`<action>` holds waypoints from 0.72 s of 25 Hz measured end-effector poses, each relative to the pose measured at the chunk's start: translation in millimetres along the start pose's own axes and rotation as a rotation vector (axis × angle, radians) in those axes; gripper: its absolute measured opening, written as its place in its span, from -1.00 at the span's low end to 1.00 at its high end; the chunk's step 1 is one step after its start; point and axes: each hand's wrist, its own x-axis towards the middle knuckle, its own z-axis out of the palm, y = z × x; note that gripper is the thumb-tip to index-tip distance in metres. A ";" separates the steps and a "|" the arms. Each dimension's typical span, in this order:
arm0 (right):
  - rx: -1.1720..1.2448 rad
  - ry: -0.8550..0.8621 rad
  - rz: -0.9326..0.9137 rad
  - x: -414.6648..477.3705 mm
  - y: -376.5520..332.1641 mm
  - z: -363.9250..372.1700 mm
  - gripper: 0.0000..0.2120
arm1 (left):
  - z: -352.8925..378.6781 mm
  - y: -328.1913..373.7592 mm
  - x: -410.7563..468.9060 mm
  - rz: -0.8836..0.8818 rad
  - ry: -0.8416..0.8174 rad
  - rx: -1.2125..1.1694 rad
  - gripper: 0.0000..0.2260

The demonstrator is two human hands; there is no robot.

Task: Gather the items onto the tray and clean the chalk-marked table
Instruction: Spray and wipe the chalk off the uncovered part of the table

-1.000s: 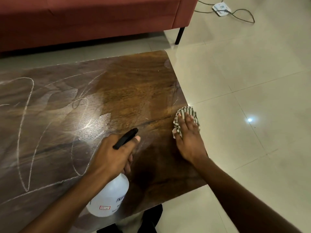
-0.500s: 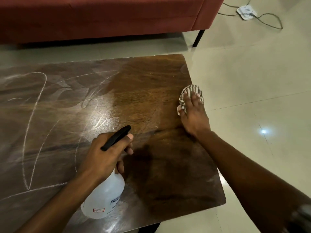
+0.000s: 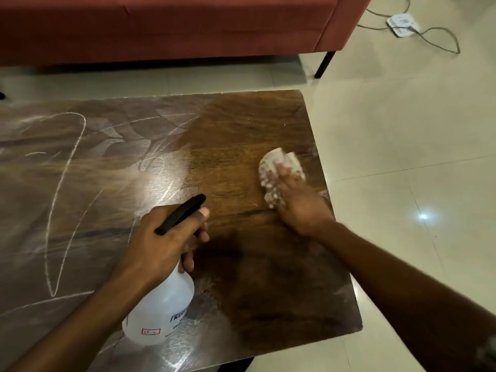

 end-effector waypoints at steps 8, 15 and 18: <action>0.082 0.152 0.277 -179.5 -67.9 74.5 -0.36 | -9.1 -9.3 -19.9 0.015 0.008 -0.050 -0.70; 0.128 0.196 0.377 -154.1 -16.2 53.9 -0.38 | -10.3 -16.0 -26.5 0.005 -0.044 -0.033 -0.69; 0.147 0.231 0.485 -91.2 -6.4 41.6 -0.37 | -21.6 -26.5 -36.0 -0.011 -0.013 -0.026 -0.68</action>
